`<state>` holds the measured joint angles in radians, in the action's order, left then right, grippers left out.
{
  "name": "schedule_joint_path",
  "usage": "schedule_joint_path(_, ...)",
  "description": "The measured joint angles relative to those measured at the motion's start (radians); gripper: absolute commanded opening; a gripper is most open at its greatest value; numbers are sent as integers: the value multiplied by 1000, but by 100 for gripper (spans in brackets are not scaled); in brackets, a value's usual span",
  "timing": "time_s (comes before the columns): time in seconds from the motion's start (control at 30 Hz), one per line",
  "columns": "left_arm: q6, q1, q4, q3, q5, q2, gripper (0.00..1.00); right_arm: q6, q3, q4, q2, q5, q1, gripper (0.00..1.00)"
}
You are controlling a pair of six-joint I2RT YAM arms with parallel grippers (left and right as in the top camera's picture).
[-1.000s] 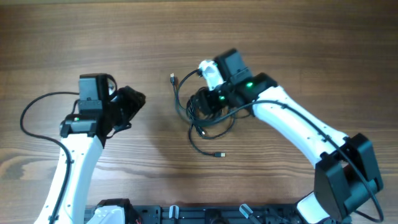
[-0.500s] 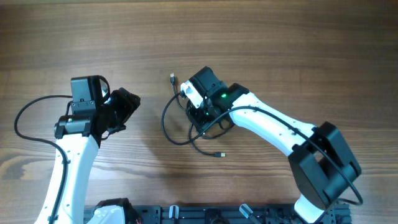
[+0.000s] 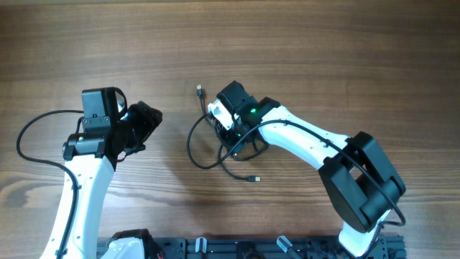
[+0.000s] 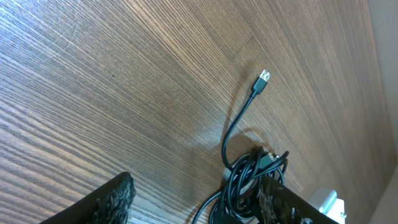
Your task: Untangle cables
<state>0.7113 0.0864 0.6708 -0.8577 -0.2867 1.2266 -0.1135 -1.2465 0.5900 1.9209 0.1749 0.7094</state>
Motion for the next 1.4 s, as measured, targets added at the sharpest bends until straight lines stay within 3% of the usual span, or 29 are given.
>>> schedule_joint_path(0.13, 0, 0, 2, 0, 0, 0, 67, -2, 0, -20, 5, 0, 0, 45)
schedule_joint_path(0.3, 0, 0, 13, 0, 0, 0, 67, -5, 0, -29, 50, 0, 0, 23)
schedule_joint_path(0.4, 0, 0, 20, 0, 0, 0, 66, 30, 0, -38, 53, 2, -7, 4)
schedule_joint_path(0.57, -5, 0, 26, 0, 0, 0, 58, 68, -3, -28, 52, 69, -59, 4)
schedule_joint_path(0.73, -43, 0, 26, 0, -31, 0, 55, 77, -28, 13, 36, 257, -103, 4)
schedule_joint_path(1.03, -127, -40, 3, 0, -256, 0, 53, 131, -60, -30, -81, 523, -98, 5)
schedule_joint_path(1.1, -128, -56, -10, 0, -282, 0, 53, 142, -60, -29, -81, 553, -98, 18)
schedule_joint_path(1.13, -129, -71, -20, 0, -296, 0, 53, 149, -60, -30, -81, 579, -98, 20)
schedule_joint_path(1.2, -127, -89, -34, 0, -311, 0, 53, 165, -60, -42, -81, 607, -98, 19)
schedule_joint_path(1.27, -126, -103, -54, 0, -322, 0, 53, 185, -60, -58, -81, 623, -98, 5)
schedule_joint_path(1.4, -123, -107, -67, 0, -330, 0, 53, 241, -60, -74, -81, 641, -98, 4)
